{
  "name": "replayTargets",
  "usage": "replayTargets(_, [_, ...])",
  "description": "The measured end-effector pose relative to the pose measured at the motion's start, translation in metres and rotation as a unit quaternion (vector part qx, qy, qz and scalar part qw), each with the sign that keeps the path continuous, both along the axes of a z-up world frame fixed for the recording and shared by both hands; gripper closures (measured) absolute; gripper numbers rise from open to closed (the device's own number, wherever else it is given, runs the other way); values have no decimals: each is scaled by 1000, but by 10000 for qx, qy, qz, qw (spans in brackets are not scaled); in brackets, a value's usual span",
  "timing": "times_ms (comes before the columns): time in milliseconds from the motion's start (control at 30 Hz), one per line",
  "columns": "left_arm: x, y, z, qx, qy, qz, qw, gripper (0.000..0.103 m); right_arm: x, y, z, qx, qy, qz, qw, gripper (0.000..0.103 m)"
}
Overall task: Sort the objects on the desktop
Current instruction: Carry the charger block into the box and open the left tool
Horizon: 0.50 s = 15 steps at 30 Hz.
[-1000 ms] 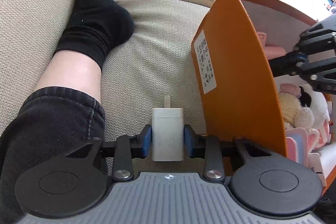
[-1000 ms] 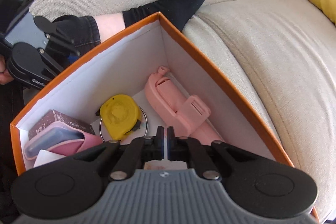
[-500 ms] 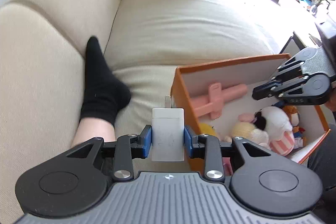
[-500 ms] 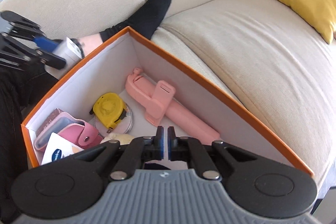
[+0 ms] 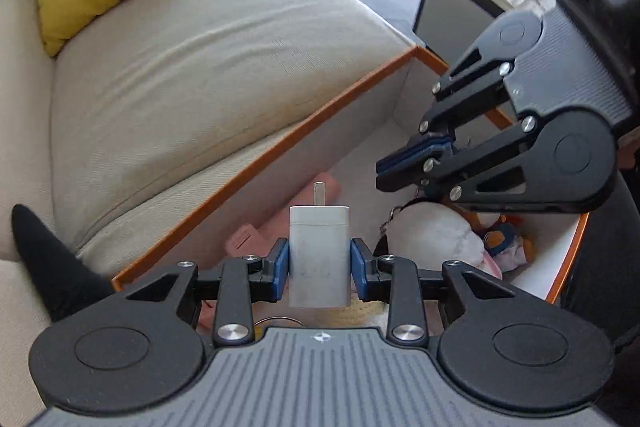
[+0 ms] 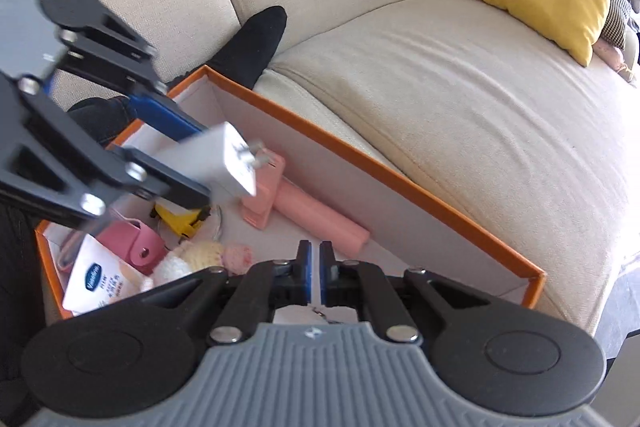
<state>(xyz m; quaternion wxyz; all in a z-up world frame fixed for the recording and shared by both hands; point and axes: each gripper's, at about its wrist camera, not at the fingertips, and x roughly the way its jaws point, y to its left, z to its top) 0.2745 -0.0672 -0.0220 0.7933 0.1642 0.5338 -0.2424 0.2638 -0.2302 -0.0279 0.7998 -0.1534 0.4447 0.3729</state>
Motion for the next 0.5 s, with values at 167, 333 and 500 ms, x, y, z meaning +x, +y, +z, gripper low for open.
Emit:
replayTargets(167, [12,-16,-29,318,200,-761,9964,66,7,-8,-6,-6,46,-17,10000,98])
replayTargets(333, [24,-34,-48,492,401,-1333,9890,66,15,-3,-14,-175,132,158,9996,98])
replayTargets(500, [32,-40,-61,709,542,-1733,9808,66,20,8,-25,-371,272,346,9983,98])
